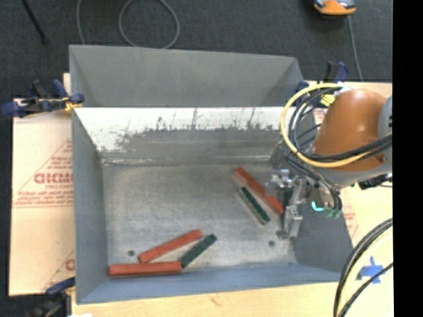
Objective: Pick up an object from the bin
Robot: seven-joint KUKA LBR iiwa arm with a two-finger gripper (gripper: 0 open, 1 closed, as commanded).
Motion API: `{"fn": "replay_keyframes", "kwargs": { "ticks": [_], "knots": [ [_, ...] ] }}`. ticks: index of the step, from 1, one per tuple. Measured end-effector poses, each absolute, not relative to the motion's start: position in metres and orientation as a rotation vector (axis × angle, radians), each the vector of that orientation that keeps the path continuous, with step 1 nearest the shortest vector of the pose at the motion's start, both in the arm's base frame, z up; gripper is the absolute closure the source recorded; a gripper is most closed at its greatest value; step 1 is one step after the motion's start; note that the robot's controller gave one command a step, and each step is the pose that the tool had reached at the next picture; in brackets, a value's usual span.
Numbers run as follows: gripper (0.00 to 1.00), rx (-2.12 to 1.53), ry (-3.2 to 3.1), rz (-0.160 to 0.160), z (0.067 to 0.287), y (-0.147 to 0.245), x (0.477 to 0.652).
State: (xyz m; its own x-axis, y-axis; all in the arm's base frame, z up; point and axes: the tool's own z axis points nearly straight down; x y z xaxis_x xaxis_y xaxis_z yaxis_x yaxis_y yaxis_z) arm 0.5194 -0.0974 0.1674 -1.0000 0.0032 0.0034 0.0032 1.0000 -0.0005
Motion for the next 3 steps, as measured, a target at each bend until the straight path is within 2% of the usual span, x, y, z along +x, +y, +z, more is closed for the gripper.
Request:
{"fn": "replay_keyframes", "kwargs": {
  "ticks": [1,2,3],
  "knots": [
    [0.0,-0.372,-3.128,-0.001,0.071,-0.096,0.563],
    [0.0,-0.645,-3.082,0.0,0.102,-0.095,0.577],
    [0.0,-0.838,-3.035,-0.001,0.101,-0.097,0.597]
  ]
}}
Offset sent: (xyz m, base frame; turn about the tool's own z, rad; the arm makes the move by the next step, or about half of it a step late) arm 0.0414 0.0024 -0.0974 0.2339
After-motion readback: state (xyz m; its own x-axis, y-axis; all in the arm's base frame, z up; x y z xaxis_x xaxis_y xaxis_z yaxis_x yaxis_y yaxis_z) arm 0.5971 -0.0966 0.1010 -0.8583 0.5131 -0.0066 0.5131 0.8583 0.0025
